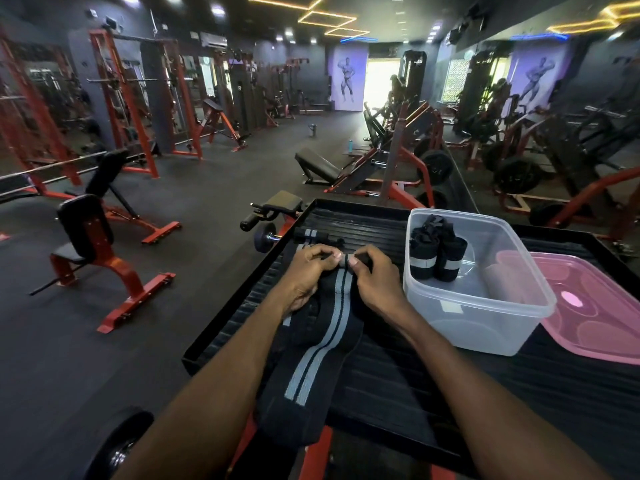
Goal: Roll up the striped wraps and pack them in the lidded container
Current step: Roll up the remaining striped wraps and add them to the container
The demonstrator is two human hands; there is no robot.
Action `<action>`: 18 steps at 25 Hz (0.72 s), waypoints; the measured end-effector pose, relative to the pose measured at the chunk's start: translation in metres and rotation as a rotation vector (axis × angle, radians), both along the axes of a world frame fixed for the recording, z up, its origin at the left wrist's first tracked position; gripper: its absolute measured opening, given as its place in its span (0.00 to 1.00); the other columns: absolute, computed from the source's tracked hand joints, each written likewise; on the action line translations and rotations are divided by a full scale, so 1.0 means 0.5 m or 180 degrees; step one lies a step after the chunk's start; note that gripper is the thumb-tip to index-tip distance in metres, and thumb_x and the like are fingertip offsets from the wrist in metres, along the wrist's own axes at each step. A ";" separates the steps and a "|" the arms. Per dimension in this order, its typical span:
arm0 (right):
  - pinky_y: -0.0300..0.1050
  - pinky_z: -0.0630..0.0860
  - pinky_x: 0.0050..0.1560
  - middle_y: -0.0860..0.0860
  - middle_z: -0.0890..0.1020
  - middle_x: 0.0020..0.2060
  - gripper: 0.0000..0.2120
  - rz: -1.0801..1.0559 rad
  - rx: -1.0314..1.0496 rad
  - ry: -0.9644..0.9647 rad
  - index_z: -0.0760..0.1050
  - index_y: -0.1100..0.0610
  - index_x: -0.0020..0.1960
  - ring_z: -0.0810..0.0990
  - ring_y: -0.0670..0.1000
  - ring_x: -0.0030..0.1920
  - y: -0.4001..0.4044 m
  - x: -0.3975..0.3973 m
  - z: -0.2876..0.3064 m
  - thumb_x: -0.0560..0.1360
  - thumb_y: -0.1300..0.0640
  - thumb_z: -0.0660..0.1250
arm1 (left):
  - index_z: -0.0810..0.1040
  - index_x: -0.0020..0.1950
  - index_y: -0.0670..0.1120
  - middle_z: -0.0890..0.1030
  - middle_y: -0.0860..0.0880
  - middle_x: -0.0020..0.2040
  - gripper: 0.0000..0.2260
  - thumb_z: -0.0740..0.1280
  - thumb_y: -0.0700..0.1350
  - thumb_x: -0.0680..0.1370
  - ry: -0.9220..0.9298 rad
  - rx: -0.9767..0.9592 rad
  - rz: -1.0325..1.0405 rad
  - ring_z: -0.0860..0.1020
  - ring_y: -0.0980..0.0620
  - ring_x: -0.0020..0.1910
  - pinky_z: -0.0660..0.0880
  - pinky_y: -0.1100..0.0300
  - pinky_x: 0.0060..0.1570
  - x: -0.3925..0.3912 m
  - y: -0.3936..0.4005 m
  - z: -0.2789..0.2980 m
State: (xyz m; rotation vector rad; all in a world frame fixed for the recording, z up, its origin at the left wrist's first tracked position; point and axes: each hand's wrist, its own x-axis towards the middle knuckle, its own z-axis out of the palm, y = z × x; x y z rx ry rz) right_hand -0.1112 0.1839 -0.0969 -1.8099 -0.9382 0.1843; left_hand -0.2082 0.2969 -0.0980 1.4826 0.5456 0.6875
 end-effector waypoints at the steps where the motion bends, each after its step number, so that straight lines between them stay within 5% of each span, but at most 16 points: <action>1: 0.44 0.70 0.47 0.48 0.82 0.45 0.02 0.0020 0.0025 -0.0071 0.76 0.54 0.50 0.78 0.51 0.49 -0.003 -0.001 0.000 0.79 0.56 0.65 | 0.83 0.48 0.41 0.82 0.46 0.48 0.03 0.69 0.37 0.78 0.0018 -0.0073 -0.0046 0.79 0.48 0.53 0.75 0.48 0.66 0.001 0.000 -0.002; 7: 0.45 0.71 0.51 0.49 0.80 0.52 0.11 0.0175 -0.0101 0.0197 0.74 0.54 0.56 0.78 0.50 0.53 -0.001 -0.005 -0.001 0.80 0.48 0.64 | 0.84 0.49 0.43 0.84 0.47 0.49 0.06 0.70 0.34 0.76 -0.0020 0.0536 0.0246 0.80 0.50 0.53 0.76 0.52 0.63 0.000 0.008 -0.008; 12: 0.48 0.74 0.51 0.47 0.80 0.46 0.04 0.0164 0.0219 0.0049 0.75 0.54 0.53 0.78 0.50 0.49 -0.003 -0.005 0.004 0.79 0.56 0.65 | 0.82 0.46 0.41 0.86 0.46 0.43 0.02 0.70 0.39 0.78 -0.0309 -0.0678 -0.0055 0.83 0.47 0.48 0.79 0.49 0.55 0.001 -0.002 0.007; 14: 0.47 0.74 0.51 0.45 0.80 0.45 0.04 0.0224 0.0279 -0.0034 0.74 0.54 0.53 0.78 0.48 0.48 -0.004 -0.007 0.003 0.78 0.59 0.66 | 0.81 0.50 0.37 0.87 0.43 0.44 0.09 0.70 0.44 0.79 -0.0097 -0.0967 -0.0178 0.85 0.43 0.48 0.81 0.46 0.54 0.001 0.001 0.006; 18: 0.45 0.73 0.53 0.47 0.81 0.51 0.06 0.0228 0.0326 0.0221 0.76 0.53 0.55 0.78 0.48 0.53 0.004 -0.003 0.000 0.78 0.56 0.67 | 0.83 0.47 0.42 0.85 0.41 0.49 0.04 0.73 0.43 0.76 0.0029 -0.0258 0.0114 0.82 0.43 0.53 0.76 0.41 0.64 0.000 0.012 -0.005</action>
